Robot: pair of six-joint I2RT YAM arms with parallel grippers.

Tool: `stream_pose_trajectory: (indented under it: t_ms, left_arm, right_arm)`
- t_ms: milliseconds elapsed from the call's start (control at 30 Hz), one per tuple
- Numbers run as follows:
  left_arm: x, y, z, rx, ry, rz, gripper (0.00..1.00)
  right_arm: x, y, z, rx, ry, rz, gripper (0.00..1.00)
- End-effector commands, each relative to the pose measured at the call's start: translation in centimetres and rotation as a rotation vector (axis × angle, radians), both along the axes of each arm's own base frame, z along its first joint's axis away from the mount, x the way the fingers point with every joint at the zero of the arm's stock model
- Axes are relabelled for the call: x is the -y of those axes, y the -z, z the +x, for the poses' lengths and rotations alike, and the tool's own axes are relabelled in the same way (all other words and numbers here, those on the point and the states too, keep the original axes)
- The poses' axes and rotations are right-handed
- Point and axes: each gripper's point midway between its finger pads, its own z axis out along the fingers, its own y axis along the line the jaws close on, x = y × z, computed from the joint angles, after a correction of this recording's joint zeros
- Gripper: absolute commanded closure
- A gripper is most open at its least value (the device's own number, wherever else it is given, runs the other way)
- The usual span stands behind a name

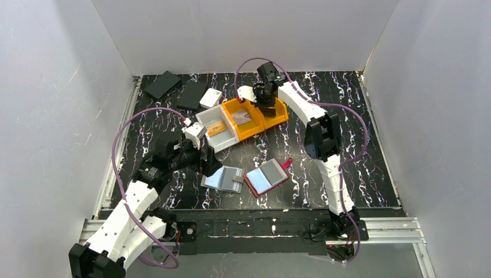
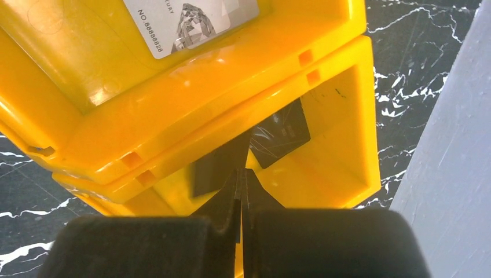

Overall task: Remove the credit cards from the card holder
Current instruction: Place the credit card in the storage box.

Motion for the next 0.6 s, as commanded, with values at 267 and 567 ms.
stream_pose_trajectory:
  t_ms: [267, 567]
  left_arm:
    - [0.1, -0.3, 0.0, 0.016, 0.014, -0.009, 0.02]
    - [0.1, -0.2, 0.0, 0.021, 0.012, -0.009, 0.02]
  right_arm:
    - [0.1, -5.6, 0.6, 0.078, 0.096, 0.09, 0.99]
    - [0.6, -6.2, 0.7, 0.071, 0.075, 0.11, 0.99]
